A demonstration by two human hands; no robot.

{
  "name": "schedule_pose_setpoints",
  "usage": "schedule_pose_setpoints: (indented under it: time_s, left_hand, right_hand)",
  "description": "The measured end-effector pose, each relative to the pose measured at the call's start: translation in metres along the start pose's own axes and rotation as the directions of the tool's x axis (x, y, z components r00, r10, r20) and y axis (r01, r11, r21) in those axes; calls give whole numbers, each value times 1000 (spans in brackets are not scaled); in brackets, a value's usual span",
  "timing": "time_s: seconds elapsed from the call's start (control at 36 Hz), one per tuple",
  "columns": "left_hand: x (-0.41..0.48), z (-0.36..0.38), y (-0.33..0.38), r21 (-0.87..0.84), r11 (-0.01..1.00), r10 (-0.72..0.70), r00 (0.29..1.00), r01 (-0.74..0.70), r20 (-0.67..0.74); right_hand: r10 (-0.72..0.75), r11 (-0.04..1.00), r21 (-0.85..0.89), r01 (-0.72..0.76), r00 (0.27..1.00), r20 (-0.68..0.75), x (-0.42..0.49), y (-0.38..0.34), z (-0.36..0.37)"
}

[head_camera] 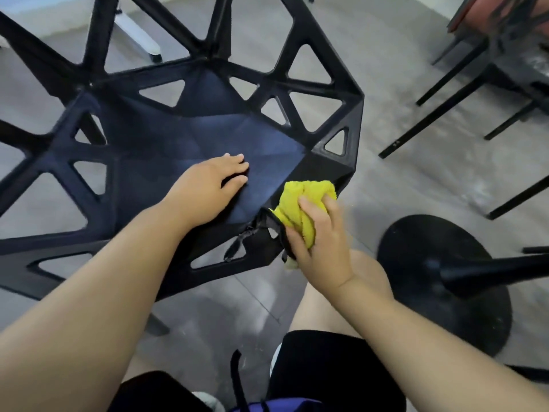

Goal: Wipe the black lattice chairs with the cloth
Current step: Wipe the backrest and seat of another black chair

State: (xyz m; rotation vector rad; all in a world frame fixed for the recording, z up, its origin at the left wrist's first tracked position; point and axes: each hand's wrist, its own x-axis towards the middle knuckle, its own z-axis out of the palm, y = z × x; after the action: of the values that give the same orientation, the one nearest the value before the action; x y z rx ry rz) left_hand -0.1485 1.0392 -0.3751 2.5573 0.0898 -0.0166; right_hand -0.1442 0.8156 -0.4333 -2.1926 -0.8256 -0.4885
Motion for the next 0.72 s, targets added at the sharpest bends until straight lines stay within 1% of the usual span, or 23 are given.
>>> schedule_pose_setpoints:
  time_s: [0.03,0.06,0.14,0.19,0.25,0.28,0.39,0.47,0.53,0.61,0.67,0.72]
  left_hand:
    - [0,1,0,2,1000,3,1000,-3,-4]
    - [-1,1,-1,5,1000,5,1000,-5,-6]
    - [-2,-1,-1,10,1000,11,1000,-11,2]
    - [-2,-2,-2,12,1000,10,1000,-10,12]
    - [-2,-2,-2,6,1000,6,1000,-6,20]
    - [-1,-2,-2,3,1000,9,1000,-9,19]
    - [2,-4,-2,-8,1000,3,1000,-2,28]
    - [5,-5,-1,-51,998,-26,999,27,20]
    - [8,-6,0,-61,997,-56,998,56,3]
    - [17,-9,5,3,995,-103,994,103,-31]
    - [25,-12,10,77,989,-125,991,128,-47]
    - [33,-14,14,129,980,-145,986,155,-83]
  right_hand:
    - [-47,999,15,47,999,17,-7,-6,5]
    - [-125,992,39,124,991,43,-13,-12,9]
    - [-358,931,114,347,928,104,-15,-17,12]
    - [-454,889,134,437,880,144,-4,-10,6]
    - [-501,865,93,493,845,185,12,1,-4]
    - [-497,866,54,497,845,198,20,7,-9]
    - [-391,905,-101,414,900,191,56,32,-29]
    - [-400,884,-152,443,883,244,82,47,-40]
    - [-361,885,-210,415,898,252,105,58,-47]
    - [-235,885,-349,308,943,236,147,80,-58]
    - [-209,867,-403,291,949,236,172,93,-64]
    - [-203,861,-417,289,949,240,194,102,-67]
